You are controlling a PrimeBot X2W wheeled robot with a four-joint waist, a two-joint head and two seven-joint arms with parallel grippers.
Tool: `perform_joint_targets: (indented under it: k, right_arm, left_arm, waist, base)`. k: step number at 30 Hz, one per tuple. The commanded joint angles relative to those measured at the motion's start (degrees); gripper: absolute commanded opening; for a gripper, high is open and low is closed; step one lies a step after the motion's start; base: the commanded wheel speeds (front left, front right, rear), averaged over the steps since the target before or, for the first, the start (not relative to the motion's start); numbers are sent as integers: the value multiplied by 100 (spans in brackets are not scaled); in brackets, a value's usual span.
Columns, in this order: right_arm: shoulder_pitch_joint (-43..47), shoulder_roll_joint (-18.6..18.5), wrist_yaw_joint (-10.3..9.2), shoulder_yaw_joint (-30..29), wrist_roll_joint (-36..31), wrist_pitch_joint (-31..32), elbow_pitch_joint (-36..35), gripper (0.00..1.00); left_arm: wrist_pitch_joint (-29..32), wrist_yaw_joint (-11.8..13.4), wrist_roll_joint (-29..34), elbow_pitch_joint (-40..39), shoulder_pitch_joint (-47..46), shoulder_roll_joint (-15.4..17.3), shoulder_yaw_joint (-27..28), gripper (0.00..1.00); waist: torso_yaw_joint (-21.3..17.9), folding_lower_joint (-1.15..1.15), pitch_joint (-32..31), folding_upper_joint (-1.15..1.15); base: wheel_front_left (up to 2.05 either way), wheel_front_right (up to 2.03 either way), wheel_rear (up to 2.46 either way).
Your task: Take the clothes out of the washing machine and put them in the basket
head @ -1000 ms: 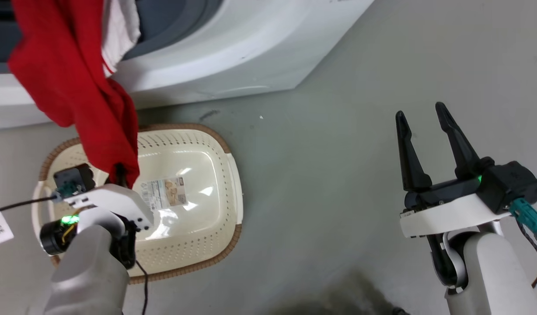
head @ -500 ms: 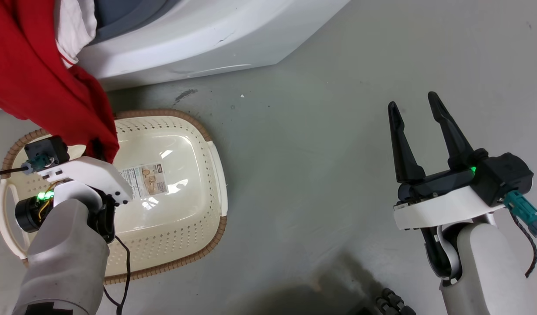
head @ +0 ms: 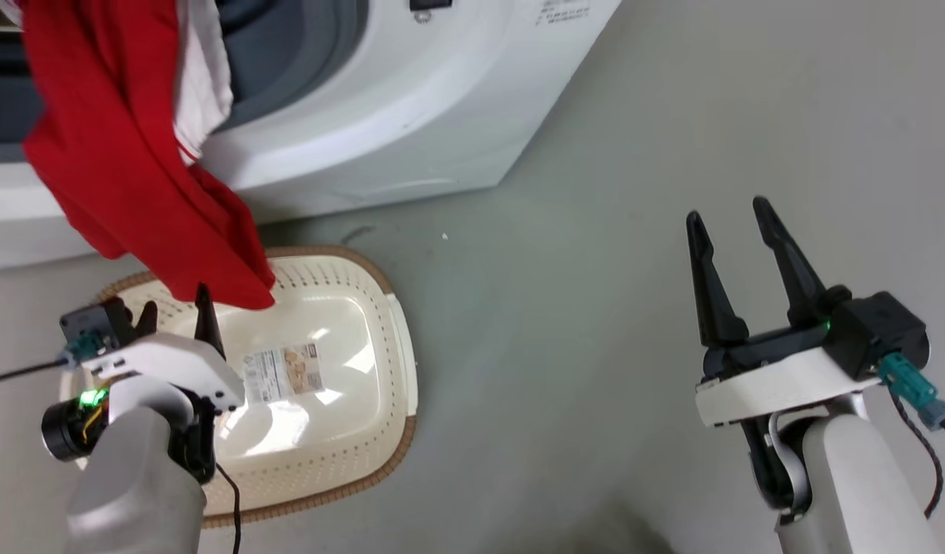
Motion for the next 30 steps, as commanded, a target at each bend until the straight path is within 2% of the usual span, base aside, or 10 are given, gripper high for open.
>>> perform_joint_targets:
  k: [1, 9, 14, 18, 22, 30]
  right_arm:
    - [106, 1, -4, -30, -36, -1, 29, 100]
    - [421, 0, -4, -116, -99, 152, -24, 100]
    - [560, 1, -4, -124, -79, 226, -90, 100]
    - [630, 1, -4, -91, -44, 286, -121, 100]
    - [659, 3, -4, -69, 8, 290, -147, 100]
    - [544, 1, -4, -13, 175, 216, -80, 100]
  left_arm:
    - [-14, 40, 83, -234, 226, -57, 76, 100]
    - [-14, 1, 674, -1757, 1012, -311, 469, 100]
    - [-15, -92, 1050, -2210, 1076, -348, 515, 100]
    - [90, -308, 1070, -1711, 735, -239, 345, 100]
    - [582, -445, 1035, -1163, 283, -45, 146, 100]
    - [1408, -532, 880, -438, -545, 374, -68, 100]
  waist:
    - [105, 0, -365, 0]
    - [283, 0, -952, 0]
    - [301, 0, -1161, 0]
    - [261, 0, -1248, 0]
    - [168, 0, -1233, 0]
    - [-130, 0, -979, 0]
  base:
    - [0, 0, 0]
    - [0, 0, 0]
    - [0, 0, 0]
    - [0, 0, 0]
    - [0, 0, 0]
    - [0, 0, 0]
